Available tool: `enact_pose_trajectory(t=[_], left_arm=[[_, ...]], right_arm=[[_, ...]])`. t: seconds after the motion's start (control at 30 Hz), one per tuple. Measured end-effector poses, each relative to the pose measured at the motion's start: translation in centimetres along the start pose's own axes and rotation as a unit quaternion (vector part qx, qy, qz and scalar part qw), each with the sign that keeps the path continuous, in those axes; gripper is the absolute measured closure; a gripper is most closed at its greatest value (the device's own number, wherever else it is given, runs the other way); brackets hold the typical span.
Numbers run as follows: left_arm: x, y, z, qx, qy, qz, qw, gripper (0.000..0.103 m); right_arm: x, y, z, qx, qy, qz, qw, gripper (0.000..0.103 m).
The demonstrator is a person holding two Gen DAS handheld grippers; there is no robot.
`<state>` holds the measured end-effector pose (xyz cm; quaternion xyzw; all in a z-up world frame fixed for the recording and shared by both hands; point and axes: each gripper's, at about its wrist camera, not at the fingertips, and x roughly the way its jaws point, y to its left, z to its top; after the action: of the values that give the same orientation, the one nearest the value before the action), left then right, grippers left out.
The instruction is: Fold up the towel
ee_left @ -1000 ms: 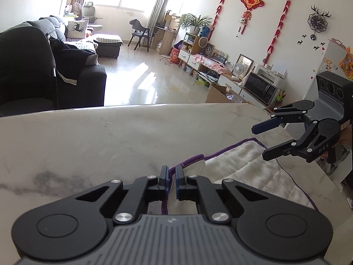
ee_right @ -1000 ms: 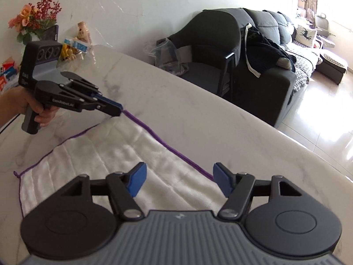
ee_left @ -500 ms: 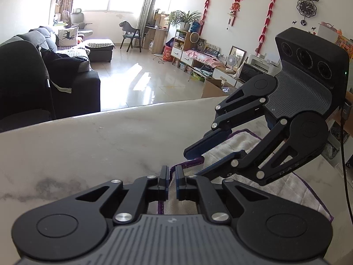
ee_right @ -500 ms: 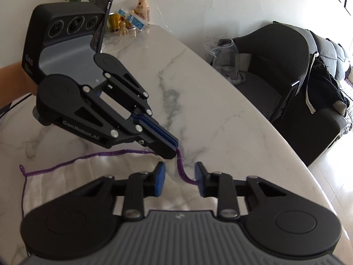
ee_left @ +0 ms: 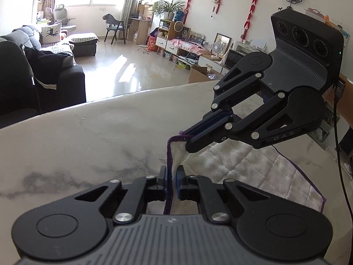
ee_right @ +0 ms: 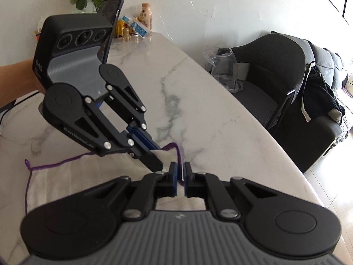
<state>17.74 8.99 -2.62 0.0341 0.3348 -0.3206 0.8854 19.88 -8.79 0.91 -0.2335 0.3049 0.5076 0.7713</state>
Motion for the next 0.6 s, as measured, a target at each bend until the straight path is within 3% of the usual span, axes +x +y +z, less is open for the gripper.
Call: enact_pose_trajectory(t=[0.13,0.37,0.47,0.5,0.53,0.6], left_arm=[[-0.6,-2.0,-0.1,0.035,0.000,0.018,0.9992,0.096],[-1.0,-5.0,-0.5,0.102,0.008,0.036,0.9941,0.094],[-1.1,-5.3,-0.9,0.111,0.006,0.050,0.9925,0.076],[-1.2,-5.2,-1.0,0.111,0.007,0.051,0.9925,0.059],[-1.3,-5.2,-1.1,0.110,0.007,0.052,0.9925,0.052],[-1.4,-5.0,-1.5,0.111,0.012,0.048,0.9926,0.052]], right_arm=[[-1.0,0.7,-0.1,-0.005,0.002,-0.007,1.000,0.082],[-2.3,2.3,0.3,-0.048,0.007,-0.017,0.999,0.084],[-2.6,3.2,0.2,-0.073,0.015,-0.013,0.997,0.100],[-2.8,3.4,0.1,-0.080,0.014,-0.014,0.997,0.100],[-3.1,3.6,0.0,-0.086,0.013,-0.015,0.996,0.100],[-3.5,3.7,-0.2,-0.091,0.011,-0.014,0.996,0.100]])
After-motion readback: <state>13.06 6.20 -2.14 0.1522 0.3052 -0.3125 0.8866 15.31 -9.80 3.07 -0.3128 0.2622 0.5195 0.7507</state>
